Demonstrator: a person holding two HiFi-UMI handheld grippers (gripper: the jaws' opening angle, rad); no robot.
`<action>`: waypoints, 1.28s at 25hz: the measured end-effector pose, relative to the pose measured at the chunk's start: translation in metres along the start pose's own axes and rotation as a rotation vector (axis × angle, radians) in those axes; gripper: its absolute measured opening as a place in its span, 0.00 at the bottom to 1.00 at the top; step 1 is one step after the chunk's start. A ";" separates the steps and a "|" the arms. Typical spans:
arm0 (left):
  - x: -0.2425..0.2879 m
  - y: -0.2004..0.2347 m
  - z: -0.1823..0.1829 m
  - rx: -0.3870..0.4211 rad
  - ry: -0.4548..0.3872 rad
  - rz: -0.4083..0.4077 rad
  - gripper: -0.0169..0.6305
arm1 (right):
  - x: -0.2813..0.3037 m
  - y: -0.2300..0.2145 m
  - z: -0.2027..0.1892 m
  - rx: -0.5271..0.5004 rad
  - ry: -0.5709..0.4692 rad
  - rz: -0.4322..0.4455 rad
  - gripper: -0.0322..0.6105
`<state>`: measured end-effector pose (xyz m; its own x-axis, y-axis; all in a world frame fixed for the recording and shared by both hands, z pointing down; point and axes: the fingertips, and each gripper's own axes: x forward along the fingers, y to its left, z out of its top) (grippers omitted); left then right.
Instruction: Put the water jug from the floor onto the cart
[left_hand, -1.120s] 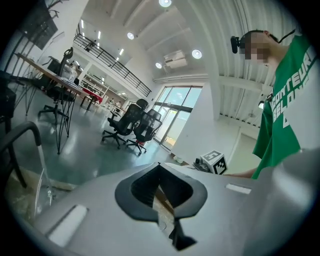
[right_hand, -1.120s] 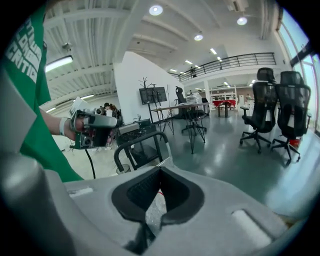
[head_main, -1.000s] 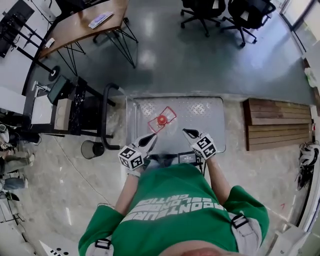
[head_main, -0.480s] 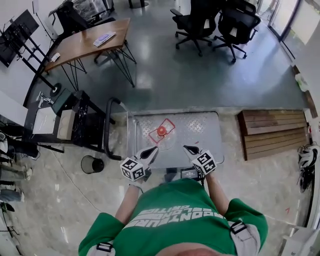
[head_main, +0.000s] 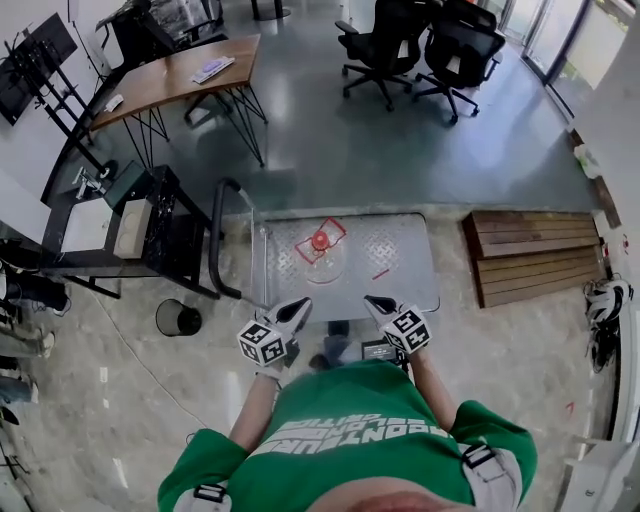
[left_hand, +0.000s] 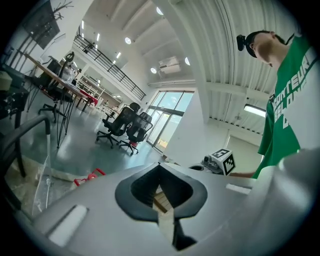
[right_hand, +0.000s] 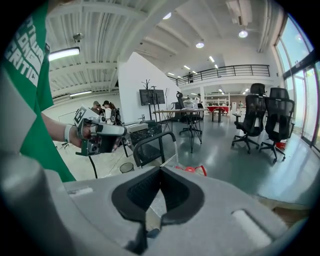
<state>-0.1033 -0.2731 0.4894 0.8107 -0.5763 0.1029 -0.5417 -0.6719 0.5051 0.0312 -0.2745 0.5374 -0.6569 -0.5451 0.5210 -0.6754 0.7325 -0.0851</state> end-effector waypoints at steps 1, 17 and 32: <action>-0.004 -0.002 -0.001 -0.003 -0.005 -0.005 0.04 | -0.003 0.003 -0.001 -0.006 0.004 -0.007 0.04; -0.038 -0.007 -0.019 -0.071 -0.090 0.042 0.04 | -0.017 0.032 0.001 -0.119 0.057 0.033 0.04; 0.037 -0.060 -0.032 -0.036 -0.047 0.026 0.04 | -0.076 -0.024 -0.031 -0.059 -0.007 0.030 0.04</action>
<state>-0.0333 -0.2391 0.4902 0.7845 -0.6154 0.0761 -0.5534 -0.6394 0.5338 0.1077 -0.2381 0.5258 -0.6788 -0.5252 0.5132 -0.6346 0.7712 -0.0501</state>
